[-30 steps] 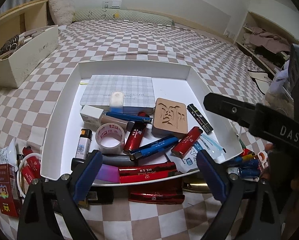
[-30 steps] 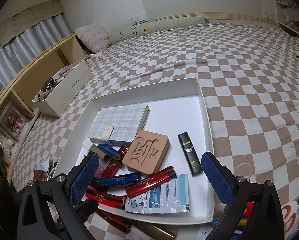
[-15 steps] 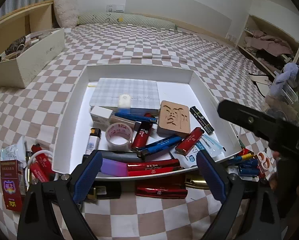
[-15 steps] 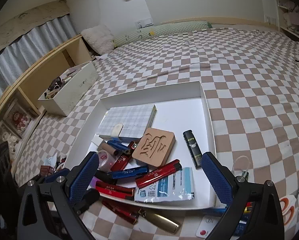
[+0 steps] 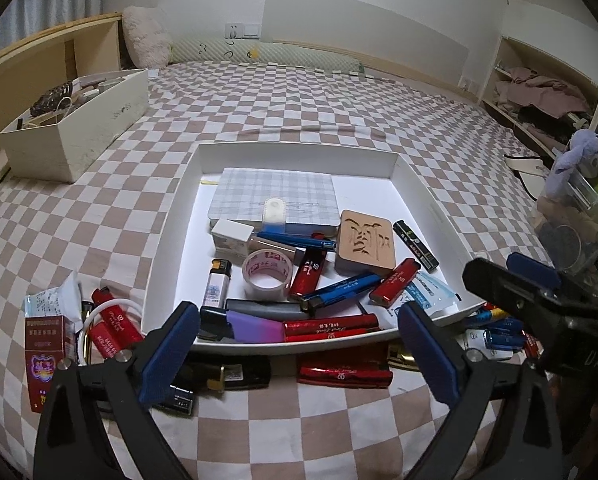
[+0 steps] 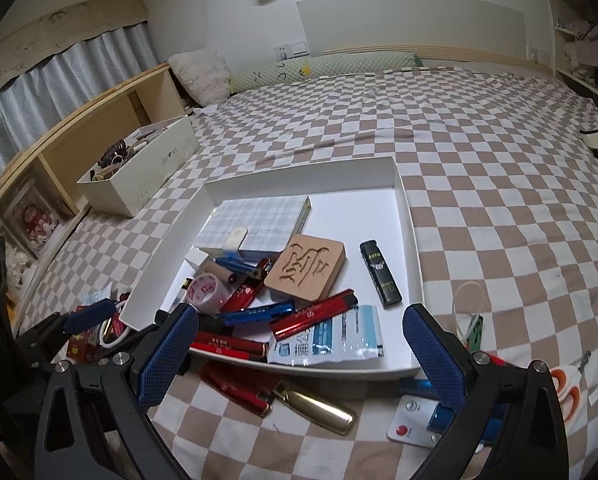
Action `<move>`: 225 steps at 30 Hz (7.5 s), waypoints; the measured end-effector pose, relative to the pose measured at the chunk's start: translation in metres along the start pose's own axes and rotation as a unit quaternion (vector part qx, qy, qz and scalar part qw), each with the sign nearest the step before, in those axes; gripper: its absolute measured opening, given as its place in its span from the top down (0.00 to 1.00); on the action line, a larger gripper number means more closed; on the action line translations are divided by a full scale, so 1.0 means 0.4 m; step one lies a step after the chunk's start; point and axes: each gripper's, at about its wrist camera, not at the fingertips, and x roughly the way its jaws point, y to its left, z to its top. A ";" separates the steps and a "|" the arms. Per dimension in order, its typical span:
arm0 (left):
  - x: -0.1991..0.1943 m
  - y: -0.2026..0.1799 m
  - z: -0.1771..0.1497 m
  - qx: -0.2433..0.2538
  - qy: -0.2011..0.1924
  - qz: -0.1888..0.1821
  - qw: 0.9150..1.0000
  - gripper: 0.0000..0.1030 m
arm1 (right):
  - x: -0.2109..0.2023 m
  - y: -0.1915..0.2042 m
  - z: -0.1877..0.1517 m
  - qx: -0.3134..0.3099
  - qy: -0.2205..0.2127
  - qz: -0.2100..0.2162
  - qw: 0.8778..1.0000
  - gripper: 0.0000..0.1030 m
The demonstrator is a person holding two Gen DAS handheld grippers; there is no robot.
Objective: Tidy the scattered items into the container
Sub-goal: 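Withdraw both grippers from the tray toward the scattered lighters, then grasp the small black lighter with the left gripper, then grasp the blue-and-yellow lighter with the right gripper, then carry the black lighter with left while right carries blue-and-yellow lighter over the tray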
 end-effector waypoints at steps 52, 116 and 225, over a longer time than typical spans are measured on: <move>-0.041 0.212 -0.229 -0.042 0.008 0.014 0.999 0.00 | -0.029 0.023 -0.261 -0.002 0.022 -0.050 0.999 0.00; -0.007 0.377 -0.262 -0.038 -0.037 -0.028 0.998 0.70 | 0.024 0.004 -0.327 0.000 0.038 -0.040 0.999 0.00; -0.005 0.156 -0.247 0.020 0.004 -0.032 0.999 0.50 | -0.051 0.044 -0.113 -0.044 -0.008 0.003 0.999 0.21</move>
